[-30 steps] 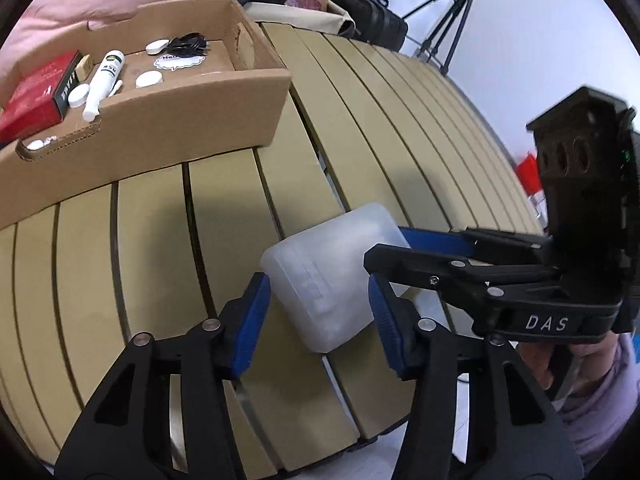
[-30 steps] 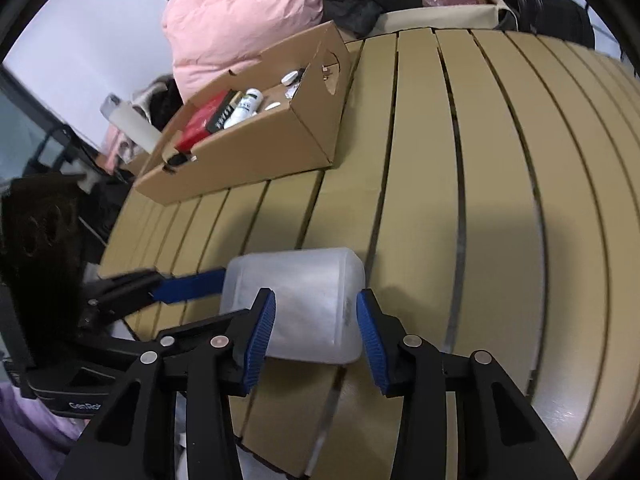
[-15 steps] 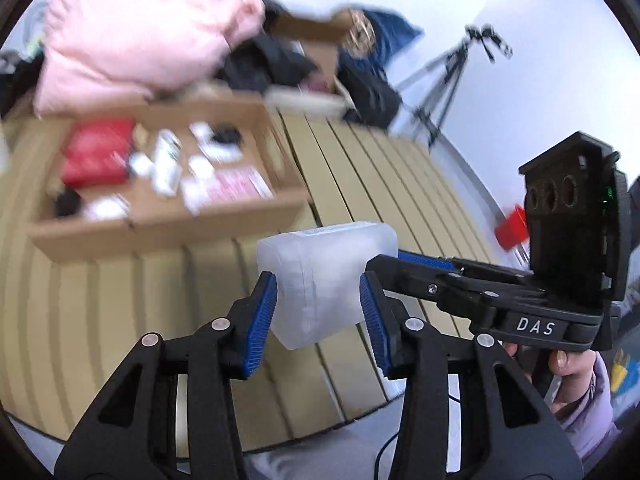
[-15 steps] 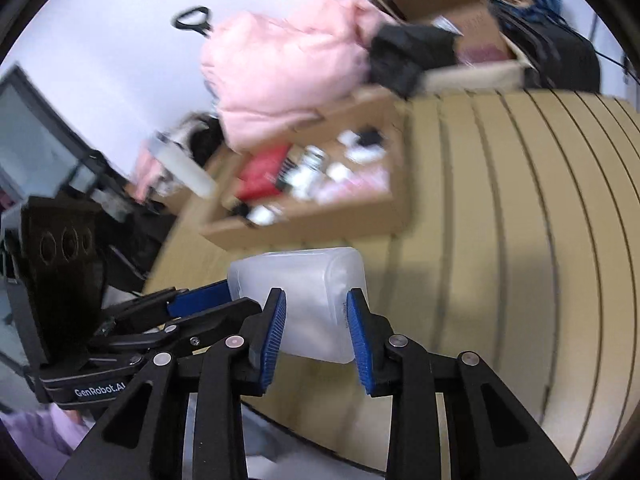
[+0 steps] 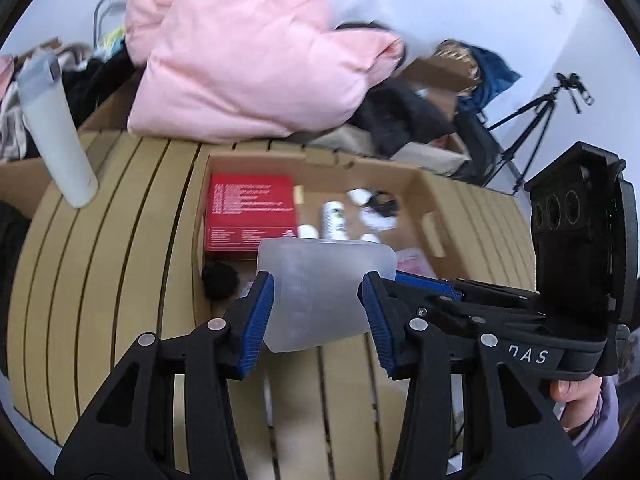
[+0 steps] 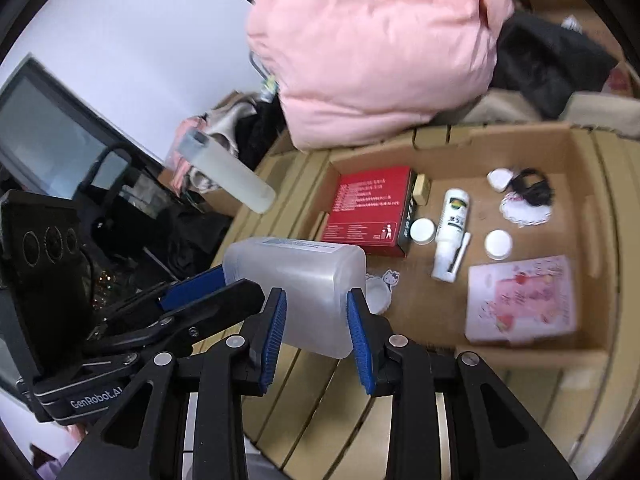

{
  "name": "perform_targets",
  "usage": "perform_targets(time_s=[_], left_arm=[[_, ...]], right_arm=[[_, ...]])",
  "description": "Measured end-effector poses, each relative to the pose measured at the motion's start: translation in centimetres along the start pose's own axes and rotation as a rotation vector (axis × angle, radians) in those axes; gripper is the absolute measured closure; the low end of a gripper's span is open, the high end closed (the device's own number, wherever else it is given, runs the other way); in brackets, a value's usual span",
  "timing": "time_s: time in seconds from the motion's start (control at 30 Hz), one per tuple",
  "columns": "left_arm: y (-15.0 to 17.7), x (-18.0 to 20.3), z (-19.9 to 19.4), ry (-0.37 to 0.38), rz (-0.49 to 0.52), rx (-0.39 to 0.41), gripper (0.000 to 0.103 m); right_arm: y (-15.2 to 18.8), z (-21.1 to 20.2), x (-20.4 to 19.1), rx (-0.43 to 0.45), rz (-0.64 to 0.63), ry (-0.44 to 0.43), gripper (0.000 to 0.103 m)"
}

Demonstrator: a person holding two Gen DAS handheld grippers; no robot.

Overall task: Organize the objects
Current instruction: 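Grasp the translucent plastic container with the right gripper and lift it, then lower the plastic container into the tray and open the right gripper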

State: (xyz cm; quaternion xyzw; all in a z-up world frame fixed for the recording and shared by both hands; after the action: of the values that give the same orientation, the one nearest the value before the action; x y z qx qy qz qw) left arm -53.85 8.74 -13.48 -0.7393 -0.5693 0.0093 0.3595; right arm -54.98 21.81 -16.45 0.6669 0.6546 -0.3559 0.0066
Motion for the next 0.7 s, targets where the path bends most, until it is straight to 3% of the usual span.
perform_targets(time_s=[0.17, 0.3, 0.37, 0.53, 0.6, 0.7], left_arm=[[-0.1, -1.8, 5.6, -0.027, -0.011, -0.093, 0.062], [0.4, -1.1, 9.4, 0.006, -0.023, -0.192, 0.062], [0.7, -0.4, 10.6, 0.024, -0.017, -0.222, 0.066], [1.0, 0.0, 12.4, 0.030, 0.000, -0.243, 0.060], [1.1, -0.3, 12.5, 0.024, -0.007, -0.258, 0.052], [1.0, -1.1, 11.1, -0.012, -0.017, -0.250, 0.051]], right_arm=[[-1.2, 4.8, 3.7, -0.064, 0.088, -0.009, 0.069], [-1.5, 7.0, 7.3, -0.110, 0.151, 0.034, 0.069], [-1.7, 7.0, 8.7, -0.115, 0.156, 0.089, 0.069], [-2.1, 5.5, 10.6, -0.062, 0.095, 0.249, 0.069], [-2.2, 5.2, 10.6, -0.056, 0.072, 0.270, 0.068], [-2.2, 4.2, 9.9, -0.050, 0.039, 0.258, 0.068]])
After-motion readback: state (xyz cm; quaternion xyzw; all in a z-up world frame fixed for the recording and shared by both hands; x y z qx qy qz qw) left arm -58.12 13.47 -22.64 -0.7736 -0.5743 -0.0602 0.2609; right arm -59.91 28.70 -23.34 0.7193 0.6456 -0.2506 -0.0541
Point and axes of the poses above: each gripper's, at about its wrist camera, not at the fingertips, and z roughly the way its jaws point, x to its right, y to its underside, the point moved 6 cm from there along z, roughly the way its jaws point, and after that the axes turned 9 degrees about y, right-handed, at the moved point
